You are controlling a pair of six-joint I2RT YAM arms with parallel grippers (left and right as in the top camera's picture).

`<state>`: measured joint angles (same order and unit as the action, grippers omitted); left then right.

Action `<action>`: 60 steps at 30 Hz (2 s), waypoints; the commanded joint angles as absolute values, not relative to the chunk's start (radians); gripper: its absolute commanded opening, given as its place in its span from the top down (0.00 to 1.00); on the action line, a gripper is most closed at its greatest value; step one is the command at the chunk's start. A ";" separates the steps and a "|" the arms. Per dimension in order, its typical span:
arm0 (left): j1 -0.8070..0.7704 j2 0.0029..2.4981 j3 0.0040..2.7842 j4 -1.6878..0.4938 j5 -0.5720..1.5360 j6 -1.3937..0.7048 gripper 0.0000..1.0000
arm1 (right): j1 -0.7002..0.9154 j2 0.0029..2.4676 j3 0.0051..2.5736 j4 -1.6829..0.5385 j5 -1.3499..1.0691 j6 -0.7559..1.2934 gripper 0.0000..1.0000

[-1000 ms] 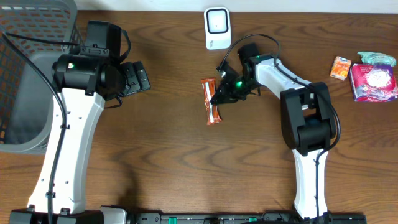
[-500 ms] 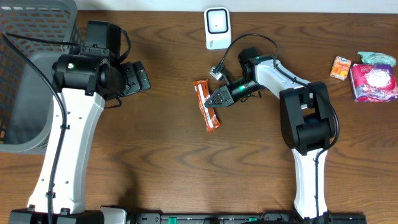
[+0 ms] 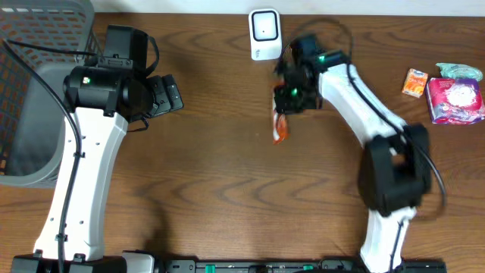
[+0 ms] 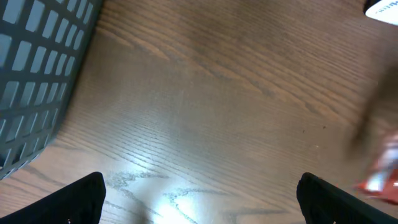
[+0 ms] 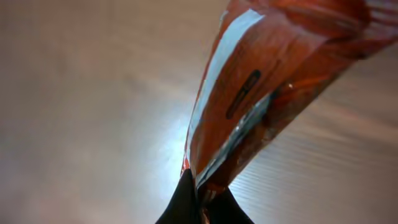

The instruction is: Scan the item barcode

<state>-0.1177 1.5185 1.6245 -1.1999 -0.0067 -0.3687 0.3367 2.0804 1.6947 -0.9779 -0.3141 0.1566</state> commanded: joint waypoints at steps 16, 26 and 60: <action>-0.114 1.509 1.624 -1.203 -0.016 -0.363 0.02 | 0.538 2.225 1.709 -1.084 0.644 0.479 0.93; -0.114 1.509 1.624 -1.203 -0.016 -0.363 0.02 | 0.631 2.227 1.729 -0.962 0.375 0.478 0.70; -0.114 1.509 1.624 -1.204 -0.016 -0.363 0.02 | 0.301 2.228 1.649 -0.933 -0.164 0.344 0.53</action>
